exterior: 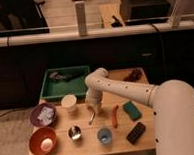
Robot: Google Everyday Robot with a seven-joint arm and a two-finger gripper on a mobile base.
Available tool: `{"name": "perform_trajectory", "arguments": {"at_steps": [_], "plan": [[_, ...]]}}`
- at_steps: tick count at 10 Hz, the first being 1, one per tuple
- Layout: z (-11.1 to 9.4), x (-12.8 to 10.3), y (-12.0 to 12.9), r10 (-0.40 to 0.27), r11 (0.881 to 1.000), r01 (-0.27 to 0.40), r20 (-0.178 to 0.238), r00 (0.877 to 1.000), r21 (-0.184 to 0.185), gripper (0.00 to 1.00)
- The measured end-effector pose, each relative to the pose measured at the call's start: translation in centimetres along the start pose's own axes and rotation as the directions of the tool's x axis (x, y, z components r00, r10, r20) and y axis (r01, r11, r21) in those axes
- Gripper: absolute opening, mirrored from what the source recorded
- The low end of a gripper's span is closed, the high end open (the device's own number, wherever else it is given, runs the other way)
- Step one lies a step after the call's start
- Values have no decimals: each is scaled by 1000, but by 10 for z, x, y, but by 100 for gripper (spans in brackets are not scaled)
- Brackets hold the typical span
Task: Place fork in red bowl
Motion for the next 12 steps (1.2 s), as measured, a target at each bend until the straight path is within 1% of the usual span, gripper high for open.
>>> {"name": "perform_trajectory", "arguments": {"at_steps": [2, 4, 5, 6, 7, 10, 11, 12], "plan": [[1, 1, 1, -4, 1000, 4, 1, 1000, -8, 61], [2, 0, 1, -34, 999, 34, 6, 999, -19, 61], [3, -2, 0, -52, 998, 52, 10, 999, -25, 59], [4, -4, 0, -81, 996, 81, 15, 997, -31, 54], [4, -5, 1, -100, 994, 101, 18, 995, -37, 51], [5, -9, 1, -148, 988, 149, 19, 989, -44, 36], [5, -10, 1, -156, 987, 157, 19, 988, -46, 34], [5, -11, 1, -156, 987, 157, 21, 988, -46, 34]]}}
